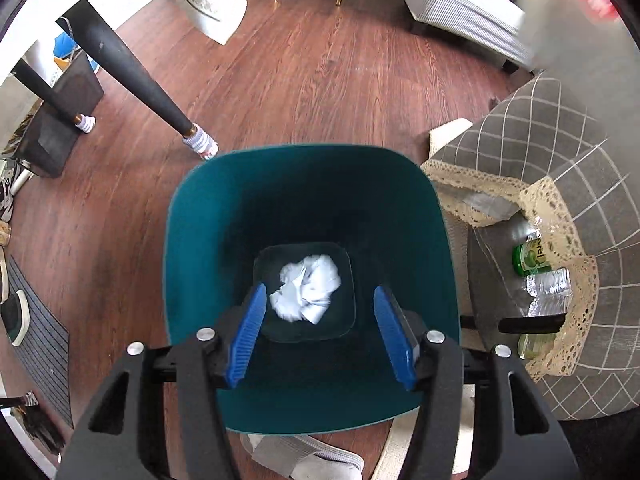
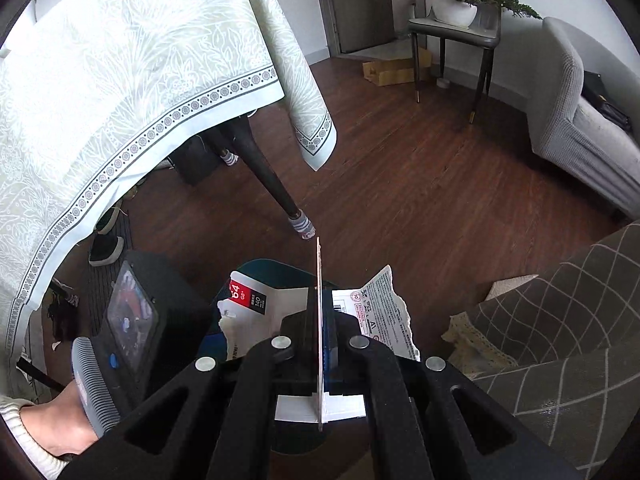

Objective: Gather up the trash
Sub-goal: 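Open the left tool and right tool over the bin, dropping paper ball and box, then move both tools back to the table toward the remaining trash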

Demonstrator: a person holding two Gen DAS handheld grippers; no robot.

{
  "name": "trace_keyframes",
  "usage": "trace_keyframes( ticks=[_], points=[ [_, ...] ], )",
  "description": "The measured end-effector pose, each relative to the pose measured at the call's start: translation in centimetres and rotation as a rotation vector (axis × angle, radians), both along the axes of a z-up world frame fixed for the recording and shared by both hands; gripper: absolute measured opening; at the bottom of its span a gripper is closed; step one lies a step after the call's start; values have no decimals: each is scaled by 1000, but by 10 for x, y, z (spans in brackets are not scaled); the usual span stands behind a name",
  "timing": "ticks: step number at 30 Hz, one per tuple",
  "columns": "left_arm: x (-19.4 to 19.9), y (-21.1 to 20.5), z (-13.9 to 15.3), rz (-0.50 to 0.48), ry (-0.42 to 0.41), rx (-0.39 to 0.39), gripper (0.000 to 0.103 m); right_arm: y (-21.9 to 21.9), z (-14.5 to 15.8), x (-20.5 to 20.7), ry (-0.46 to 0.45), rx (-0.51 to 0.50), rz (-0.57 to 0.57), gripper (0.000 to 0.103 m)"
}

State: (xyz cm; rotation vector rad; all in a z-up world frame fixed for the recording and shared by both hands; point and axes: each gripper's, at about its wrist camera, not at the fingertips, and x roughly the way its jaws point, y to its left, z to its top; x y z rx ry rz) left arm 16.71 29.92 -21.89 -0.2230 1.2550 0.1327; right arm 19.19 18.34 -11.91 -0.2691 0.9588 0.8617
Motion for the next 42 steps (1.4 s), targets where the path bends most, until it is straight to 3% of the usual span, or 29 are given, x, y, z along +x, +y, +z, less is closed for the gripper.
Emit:
trace_keyframes(
  ticks=[10, 17, 21, 26, 30, 33, 34, 35, 37, 42],
  points=[
    [-15, 26, 61, 77, -150, 42, 62, 17, -34, 1, 53, -52, 4, 1],
    [-34, 29, 130, 103, -328, 38, 58, 21, -51, -13, 80, -83, 26, 1],
    [-47, 24, 167, 141, -436, 97, 52, 25, -61, -27, 97, -95, 54, 1],
    [-56, 12, 202, 207, -538, -1, 42, 32, -80, -43, 119, -127, 77, 1],
    [-64, -10, 242, 146, -634, 112, 39, 33, -89, -59, 132, -133, 126, 2],
    [-74, -18, 263, 142, -698, 111, 39, 34, -89, -68, 123, -132, 119, 5],
    [-77, -20, 267, 140, -709, 99, 39, 35, -87, -70, 114, -122, 112, 13],
    [-80, -21, 269, 138, -716, 88, 39, 34, -85, -72, 99, -113, 103, 41],
    [-81, -26, 270, 139, -722, 71, 39, 29, -76, -77, 65, -69, 75, 78],
    [-83, -35, 265, 129, -691, 72, 40, 12, -50, -81, 20, -12, 53, 78]
  ],
)
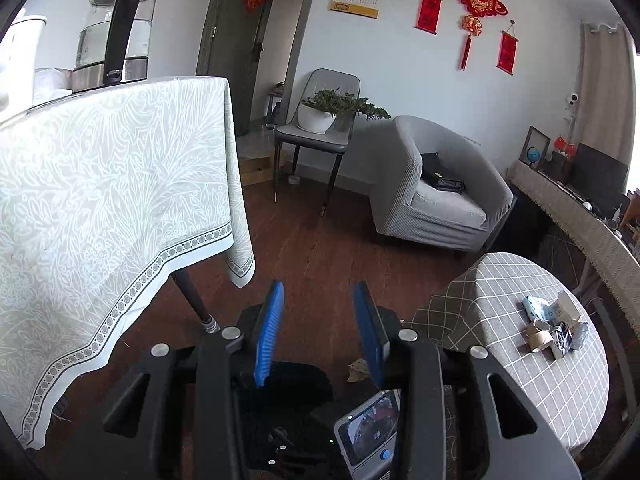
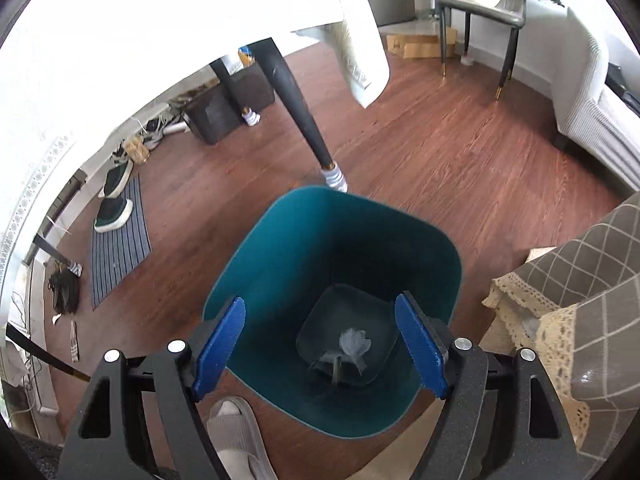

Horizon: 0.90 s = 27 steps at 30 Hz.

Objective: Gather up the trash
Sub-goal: 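Move both tools back to the table toward the remaining trash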

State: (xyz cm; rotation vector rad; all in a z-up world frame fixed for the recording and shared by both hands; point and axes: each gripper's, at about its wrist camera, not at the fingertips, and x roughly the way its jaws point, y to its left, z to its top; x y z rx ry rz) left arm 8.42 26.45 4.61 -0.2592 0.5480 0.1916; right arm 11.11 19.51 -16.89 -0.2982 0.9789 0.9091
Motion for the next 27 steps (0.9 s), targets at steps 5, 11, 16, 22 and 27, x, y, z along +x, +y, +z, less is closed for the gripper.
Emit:
trace_keyframes(
  ticks=[5, 11, 16, 22, 27],
  points=[
    [-16, -11, 10, -16, -50, -3, 40, -27, 32, 0, -28, 52, -17, 78],
    [-30, -28, 32, -20, -106, 21, 45, -56, 69, -3, -74, 123, -31, 78],
    [-39, -40, 43, -22, -126, 35, 47, -78, 102, -16, -143, 158, -10, 78],
    [-47, -61, 55, -29, -149, 71, 53, -120, 147, -27, -262, 194, -25, 78],
    [-37, -84, 53, -62, -138, 87, 58, -169, 167, -24, -329, 193, -89, 78]
  ],
)
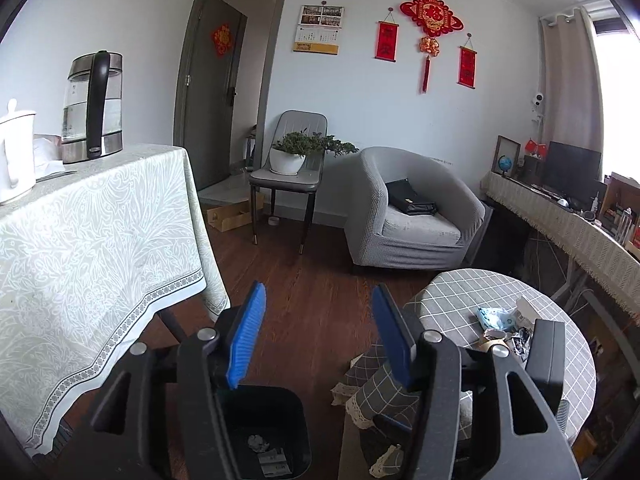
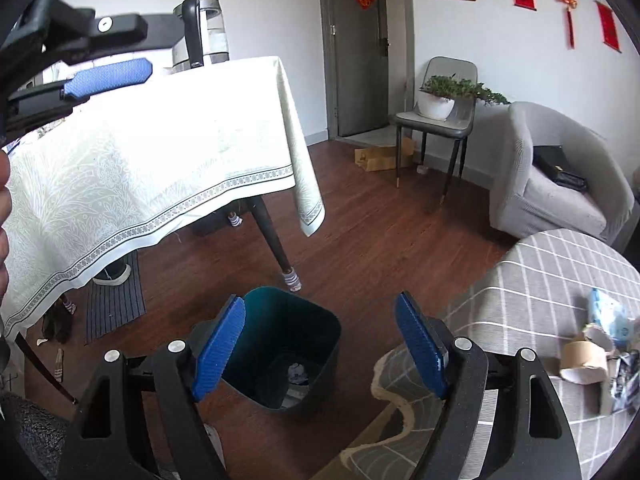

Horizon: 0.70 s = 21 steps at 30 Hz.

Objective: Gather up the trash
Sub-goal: 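Move both tools back to the table toward the remaining trash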

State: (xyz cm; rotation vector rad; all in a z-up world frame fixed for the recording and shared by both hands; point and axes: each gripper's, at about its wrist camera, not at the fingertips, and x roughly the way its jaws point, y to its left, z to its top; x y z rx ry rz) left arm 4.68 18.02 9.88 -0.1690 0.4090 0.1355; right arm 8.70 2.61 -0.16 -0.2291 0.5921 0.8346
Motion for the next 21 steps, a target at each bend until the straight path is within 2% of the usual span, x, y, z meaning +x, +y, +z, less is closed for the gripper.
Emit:
trace_keyframes(
  ticks=[5, 8, 21],
  points=[
    [21, -31, -10, -39, 30, 13, 60, -49, 5, 11, -24, -7, -82, 78],
    [33, -54, -16, -65, 38, 31, 66, -78, 7, 21, -18, -3, -138, 78],
    [80, -156, -59, -224, 143, 68, 73, -202, 6, 45, 0, 8, -357, 78]
  ],
)
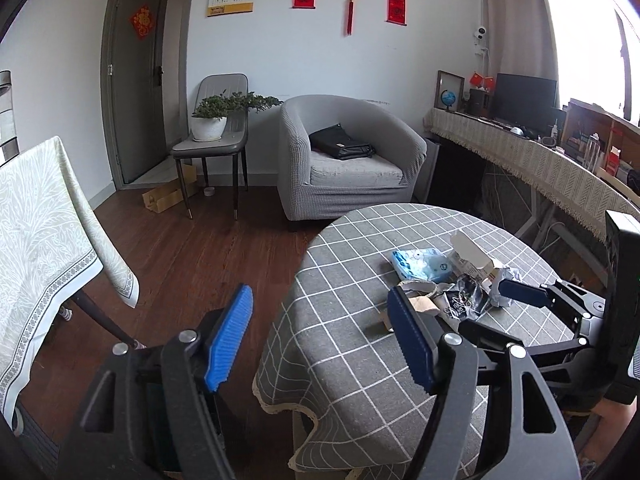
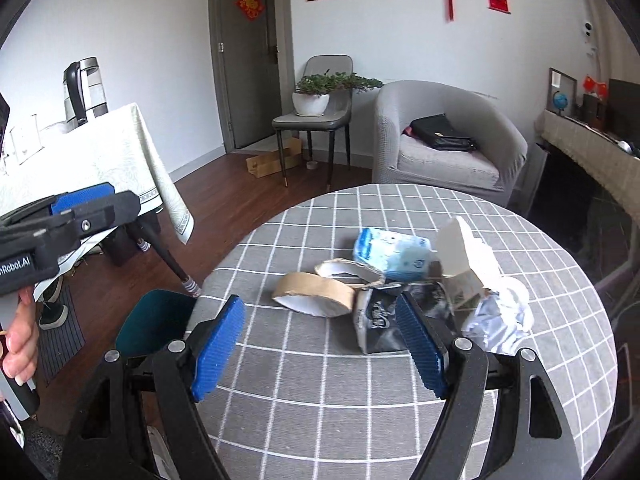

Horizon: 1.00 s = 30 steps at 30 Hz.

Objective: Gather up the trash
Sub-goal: 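Move both tools back to the table toward the remaining trash, then grasp the brown tape core with the left tool while the right tool grasps a crumpled paper ball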

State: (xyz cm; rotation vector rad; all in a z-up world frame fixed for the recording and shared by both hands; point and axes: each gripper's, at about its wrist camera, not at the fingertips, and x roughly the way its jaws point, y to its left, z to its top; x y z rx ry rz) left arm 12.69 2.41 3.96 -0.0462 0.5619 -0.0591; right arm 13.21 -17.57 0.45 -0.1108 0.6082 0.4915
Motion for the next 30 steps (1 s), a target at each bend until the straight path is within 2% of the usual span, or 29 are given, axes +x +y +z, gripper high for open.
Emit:
trace_keyframes(
  ticks=[8, 13, 20, 30],
  points=[
    [29, -42, -31, -60, 80, -35, 80, -58, -4, 13, 24, 31, -113, 79],
    [48, -66, -48, -70, 132, -2, 81, -77, -11, 19, 45, 31, -129, 80],
    [71, -83, -68, -41, 195, 2, 81, -100, -20, 28, 85, 56, -152, 80],
    [92, -88, -82, -18, 240, -14, 81, -108, -22, 35, 105, 70, -154, 80]
  ],
)
